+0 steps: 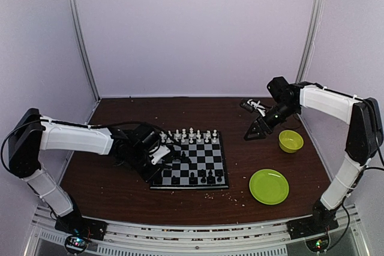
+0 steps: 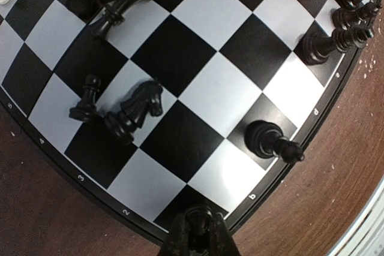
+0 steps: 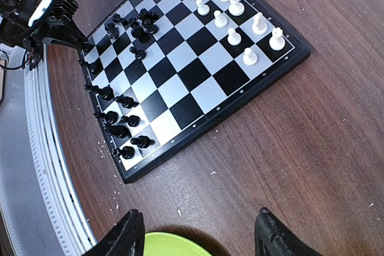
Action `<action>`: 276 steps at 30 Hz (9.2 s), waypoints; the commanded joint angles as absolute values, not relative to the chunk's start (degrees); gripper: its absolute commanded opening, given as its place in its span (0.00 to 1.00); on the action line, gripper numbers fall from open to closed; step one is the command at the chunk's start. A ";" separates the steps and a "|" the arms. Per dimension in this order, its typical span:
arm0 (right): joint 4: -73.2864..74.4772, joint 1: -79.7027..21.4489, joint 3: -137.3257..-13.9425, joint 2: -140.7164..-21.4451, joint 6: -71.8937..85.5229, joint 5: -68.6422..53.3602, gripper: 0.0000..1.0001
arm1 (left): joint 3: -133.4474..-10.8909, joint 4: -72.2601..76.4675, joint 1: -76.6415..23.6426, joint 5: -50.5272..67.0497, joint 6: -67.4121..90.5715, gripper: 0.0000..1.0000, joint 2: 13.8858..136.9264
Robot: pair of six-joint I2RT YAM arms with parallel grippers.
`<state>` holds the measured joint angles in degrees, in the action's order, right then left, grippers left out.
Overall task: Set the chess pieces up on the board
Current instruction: Place the rook at h8, then pick up the knight from the chessboard, then pass from the left arm to the right, then place the knight at g8.
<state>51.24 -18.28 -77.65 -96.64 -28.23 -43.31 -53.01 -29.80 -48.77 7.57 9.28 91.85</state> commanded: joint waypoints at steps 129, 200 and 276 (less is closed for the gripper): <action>46.40 -38.71 -102.71 -106.17 2.59 -50.05 0.52 | -53.09 8.66 -55.39 -3.15 -0.77 0.17 82.58; 57.76 -44.73 -115.84 -113.89 -12.49 -35.50 0.00 | -62.55 -22.39 -43.58 -13.45 -0.45 0.67 61.24; 67.90 -63.82 -136.01 -142.90 -22.21 -18.77 0.05 | -62.20 -19.75 -15.85 10.46 9.41 0.63 66.62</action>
<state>66.74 -63.42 -135.61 -143.26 -21.39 -18.76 -61.91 -22.31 -15.97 9.41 9.56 66.74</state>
